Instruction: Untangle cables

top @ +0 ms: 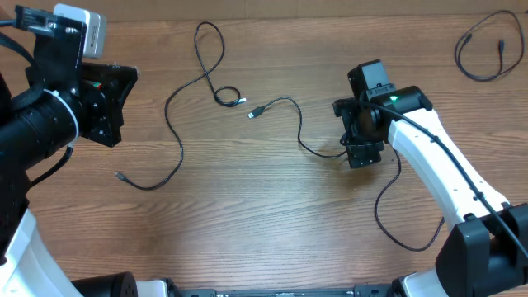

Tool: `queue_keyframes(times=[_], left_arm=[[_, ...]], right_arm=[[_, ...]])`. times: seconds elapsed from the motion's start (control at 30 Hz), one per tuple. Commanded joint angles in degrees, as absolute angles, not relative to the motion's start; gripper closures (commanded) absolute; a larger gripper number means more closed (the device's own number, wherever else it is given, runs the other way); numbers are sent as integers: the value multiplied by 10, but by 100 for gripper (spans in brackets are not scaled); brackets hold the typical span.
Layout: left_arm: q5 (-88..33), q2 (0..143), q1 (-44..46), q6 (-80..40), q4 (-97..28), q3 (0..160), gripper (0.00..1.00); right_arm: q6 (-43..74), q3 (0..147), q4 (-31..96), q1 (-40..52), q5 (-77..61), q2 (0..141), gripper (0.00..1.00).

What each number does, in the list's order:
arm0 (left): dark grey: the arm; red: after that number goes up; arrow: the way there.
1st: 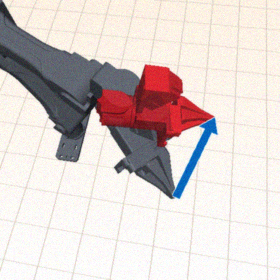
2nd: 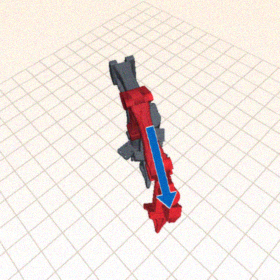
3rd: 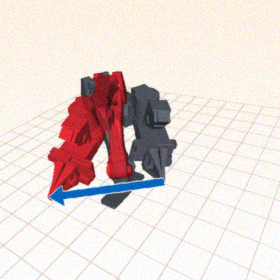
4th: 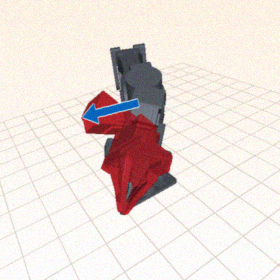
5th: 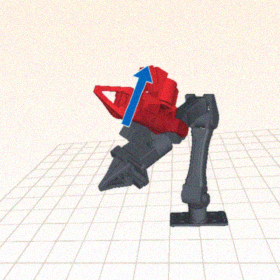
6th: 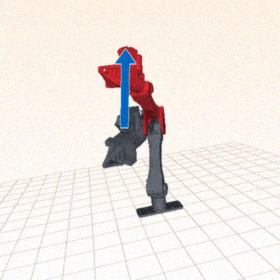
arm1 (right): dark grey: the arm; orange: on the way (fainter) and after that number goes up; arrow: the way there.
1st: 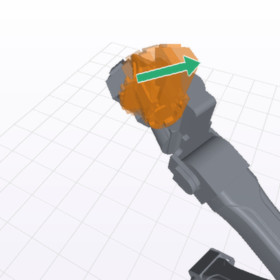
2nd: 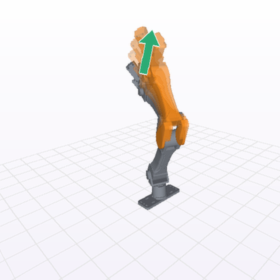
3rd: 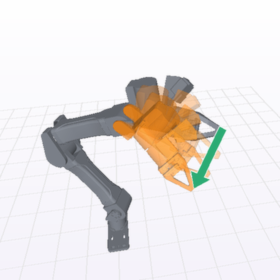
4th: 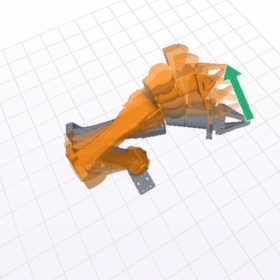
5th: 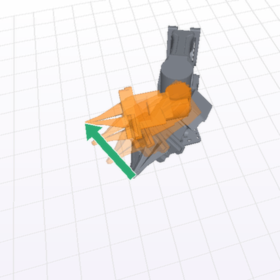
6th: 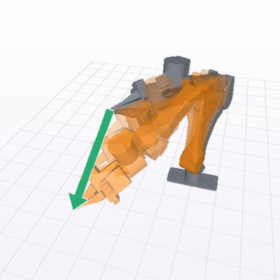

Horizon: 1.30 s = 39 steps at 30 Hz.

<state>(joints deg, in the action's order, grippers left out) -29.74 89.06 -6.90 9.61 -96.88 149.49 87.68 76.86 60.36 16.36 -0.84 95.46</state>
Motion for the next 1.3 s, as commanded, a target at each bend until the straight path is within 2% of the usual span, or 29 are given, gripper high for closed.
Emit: queue_keyframes(times=[0.0,0.17,0.6,0.7,0.77,0.83,0.9,0.93,0.97,1.07,1.27], left_arm=[[-295,891,-70,109,-968,1493,96],[-296,891,-70,109,-968,1493,96],[-296,891,-70,109,-968,1493,96],[-296,891,-70,109,-968,1493,96],[-296,891,-70,109,-968,1493,96],[-296,891,-70,109,-968,1493,96],[-296,891,-70,109,-968,1493,96],[-296,891,-70,109,-968,1493,96],[-296,891,-70,109,-968,1493,96],[-296,891,-70,109,-968,1493,96],[-296,891,-70,109,-968,1493,96]], right_arm=[[905,772,606,165,49,959,0],[905,755,606,164,58,987,0],[902,668,514,164,110,1030,2],[895,653,499,164,125,1030,23],[895,643,488,164,124,1030,29],[895,634,478,164,125,1030,40],[895,626,468,164,129,1030,69],[896,621,464,164,129,1030,90],[896,616,459,164,129,1030,96],[885,607,453,164,123,1030,96],[682,649,411,164,62,1001,96]])
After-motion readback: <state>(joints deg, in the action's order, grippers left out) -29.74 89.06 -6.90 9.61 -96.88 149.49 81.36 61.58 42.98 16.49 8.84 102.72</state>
